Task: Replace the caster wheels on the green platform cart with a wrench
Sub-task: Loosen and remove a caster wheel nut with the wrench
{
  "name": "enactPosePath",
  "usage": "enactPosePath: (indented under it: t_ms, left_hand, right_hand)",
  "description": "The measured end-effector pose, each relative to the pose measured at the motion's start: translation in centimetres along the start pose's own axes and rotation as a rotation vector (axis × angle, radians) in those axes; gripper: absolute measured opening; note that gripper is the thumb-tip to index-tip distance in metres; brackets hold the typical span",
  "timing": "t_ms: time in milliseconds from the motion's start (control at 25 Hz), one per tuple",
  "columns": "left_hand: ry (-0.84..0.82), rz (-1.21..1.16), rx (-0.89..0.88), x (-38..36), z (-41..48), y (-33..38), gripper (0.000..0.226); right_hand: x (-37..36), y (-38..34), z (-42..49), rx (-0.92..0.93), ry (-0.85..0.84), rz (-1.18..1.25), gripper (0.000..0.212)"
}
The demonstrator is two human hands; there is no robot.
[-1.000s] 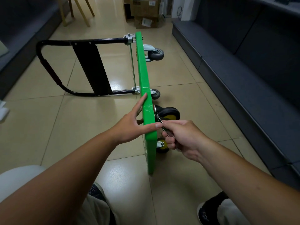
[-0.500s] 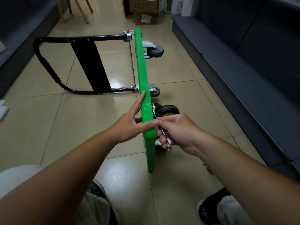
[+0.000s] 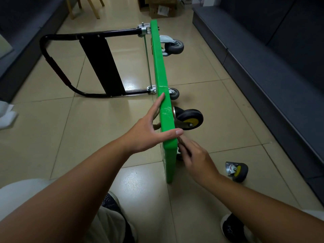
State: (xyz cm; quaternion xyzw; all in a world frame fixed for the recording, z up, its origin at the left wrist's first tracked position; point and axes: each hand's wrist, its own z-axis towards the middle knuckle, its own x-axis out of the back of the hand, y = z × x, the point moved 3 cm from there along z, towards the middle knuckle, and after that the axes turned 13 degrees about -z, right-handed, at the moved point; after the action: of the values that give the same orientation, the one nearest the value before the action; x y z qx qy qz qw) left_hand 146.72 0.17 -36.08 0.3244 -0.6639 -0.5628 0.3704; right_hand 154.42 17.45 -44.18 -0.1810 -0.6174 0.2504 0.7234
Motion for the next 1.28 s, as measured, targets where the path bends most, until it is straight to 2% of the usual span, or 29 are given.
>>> enactPosePath:
  t_ms: [80,160,240,320,400,520,760,920,1120,1280]
  left_hand:
    - [-0.001,-0.011,-0.001,0.0,-0.1,0.2,0.112]
    - [0.006,0.007,0.003,0.0,-0.3,0.3,0.111]
    - [0.013,0.017,0.006,0.0,-0.3,0.3,0.111]
    - [0.013,0.018,0.004,-0.1,-0.3,0.3,0.113]
    - [0.015,0.011,-0.004,0.1,-0.2,0.2,0.113]
    - [0.015,-0.011,-0.021,0.2,-0.3,0.0,0.116]
    - [0.007,0.005,-0.009,0.1,-0.2,-0.2,0.114]
    - [-0.002,0.091,0.007,-0.1,-0.5,-0.3,0.104]
    - [0.011,0.079,-0.009,0.0,-0.7,-0.6,0.09]
    - [0.028,0.048,-0.019,-0.1,-0.6,-0.6,0.083]
  right_hand:
    - [2.2,1.2,-1.6,0.011,-0.006,0.014,0.054]
    - [4.3,1.6,-2.5,-0.023,0.003,0.038,0.048]
    - [5.6,0.9,-1.6,-0.248,-0.026,0.205,0.039]
    - [6.4,-0.6,0.2,-0.544,-0.059,0.519,0.03]
    - [7.1,-3.1,1.9,-0.687,-0.144,0.774,0.025]
    - [7.6,-6.1,3.3,-0.697,-0.313,0.868,0.016]
    - [8.4,-6.4,5.0,-0.748,-0.473,0.84,0.017]
    - [9.1,-7.2,5.4,-0.739,-0.544,0.866,0.017]
    - [9.1,-7.7,5.3,-0.634,-0.529,0.74,0.019]
    - [6.6,-7.4,2.4,-0.436,-0.377,0.624,0.022]
